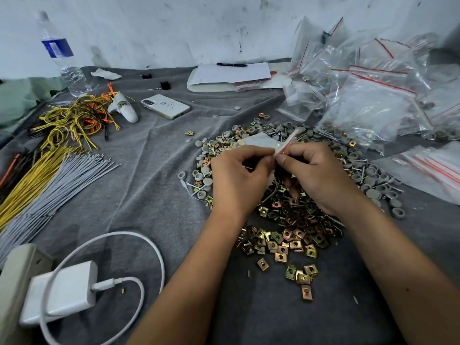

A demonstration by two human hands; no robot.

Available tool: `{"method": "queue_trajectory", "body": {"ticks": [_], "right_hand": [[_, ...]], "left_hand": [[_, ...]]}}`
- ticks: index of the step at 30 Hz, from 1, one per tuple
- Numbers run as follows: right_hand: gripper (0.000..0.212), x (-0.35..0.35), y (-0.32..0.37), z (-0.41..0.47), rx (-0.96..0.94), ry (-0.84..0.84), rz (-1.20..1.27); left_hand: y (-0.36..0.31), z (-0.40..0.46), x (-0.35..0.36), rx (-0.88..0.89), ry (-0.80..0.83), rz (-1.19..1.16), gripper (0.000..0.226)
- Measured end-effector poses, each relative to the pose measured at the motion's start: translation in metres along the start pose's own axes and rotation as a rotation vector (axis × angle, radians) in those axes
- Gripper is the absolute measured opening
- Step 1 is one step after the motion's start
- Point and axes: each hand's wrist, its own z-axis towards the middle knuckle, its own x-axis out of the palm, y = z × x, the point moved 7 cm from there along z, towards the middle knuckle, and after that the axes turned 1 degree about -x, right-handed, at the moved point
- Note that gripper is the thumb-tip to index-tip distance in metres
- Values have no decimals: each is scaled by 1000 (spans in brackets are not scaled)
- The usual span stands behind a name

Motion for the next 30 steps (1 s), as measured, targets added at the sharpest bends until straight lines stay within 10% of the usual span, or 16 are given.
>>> {"method": "queue_trajectory", "body": {"ticks": [17,30], "right_hand": [[27,-2,2,-3,-20,27,-165],[32,-4,5,-3,-30,-16,-246]], "left_hand": [[4,0,4,-22,98,37,16],[23,-4,10,-369,159,-407,13]]}}
